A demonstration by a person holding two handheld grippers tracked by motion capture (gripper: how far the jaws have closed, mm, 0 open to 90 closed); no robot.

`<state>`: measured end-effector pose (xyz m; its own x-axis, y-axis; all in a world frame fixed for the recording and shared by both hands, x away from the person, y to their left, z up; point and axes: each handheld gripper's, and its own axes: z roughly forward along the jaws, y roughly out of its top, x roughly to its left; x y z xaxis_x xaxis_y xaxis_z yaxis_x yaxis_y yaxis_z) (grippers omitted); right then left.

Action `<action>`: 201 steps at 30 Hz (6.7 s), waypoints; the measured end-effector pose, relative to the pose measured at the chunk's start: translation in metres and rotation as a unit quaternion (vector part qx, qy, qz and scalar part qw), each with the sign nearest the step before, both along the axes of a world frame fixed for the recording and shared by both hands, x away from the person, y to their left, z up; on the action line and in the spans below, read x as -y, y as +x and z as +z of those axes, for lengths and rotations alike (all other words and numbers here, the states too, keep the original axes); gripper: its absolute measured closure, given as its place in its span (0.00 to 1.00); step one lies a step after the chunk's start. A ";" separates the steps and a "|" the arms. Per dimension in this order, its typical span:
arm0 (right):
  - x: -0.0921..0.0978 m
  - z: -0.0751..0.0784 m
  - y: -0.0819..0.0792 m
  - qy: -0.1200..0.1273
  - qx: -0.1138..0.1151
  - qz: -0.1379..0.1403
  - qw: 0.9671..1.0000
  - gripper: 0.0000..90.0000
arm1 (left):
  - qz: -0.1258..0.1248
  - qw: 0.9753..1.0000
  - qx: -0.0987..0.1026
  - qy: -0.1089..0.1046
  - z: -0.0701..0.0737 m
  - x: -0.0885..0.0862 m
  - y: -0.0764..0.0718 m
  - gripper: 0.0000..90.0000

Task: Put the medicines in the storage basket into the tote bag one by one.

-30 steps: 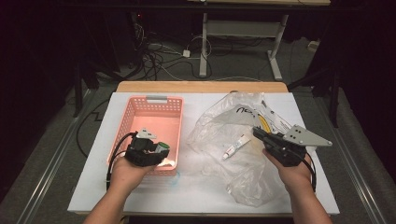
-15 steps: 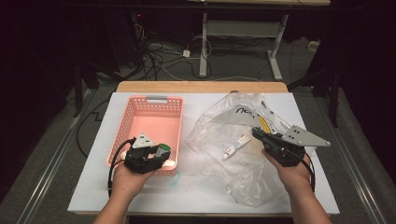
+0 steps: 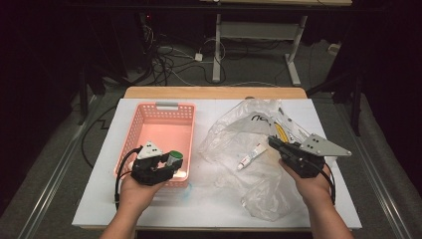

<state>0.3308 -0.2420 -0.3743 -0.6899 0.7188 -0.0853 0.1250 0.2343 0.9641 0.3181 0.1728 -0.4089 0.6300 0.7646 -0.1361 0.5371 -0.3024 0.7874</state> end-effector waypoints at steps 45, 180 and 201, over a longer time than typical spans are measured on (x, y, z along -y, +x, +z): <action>-0.002 0.000 -0.001 0.000 -0.001 0.004 1.000 1.00 | -0.115 0.993 0.025 -0.008 0.007 0.102 -0.012 0.60; 0.002 -0.001 0.001 0.004 -0.005 0.003 1.000 1.00 | -0.155 0.987 0.032 0.009 -0.037 0.156 -0.017 0.08; 0.003 0.000 0.001 0.004 -0.004 0.002 1.000 1.00 | -0.115 0.992 0.057 -0.012 -0.007 0.100 -0.035 0.00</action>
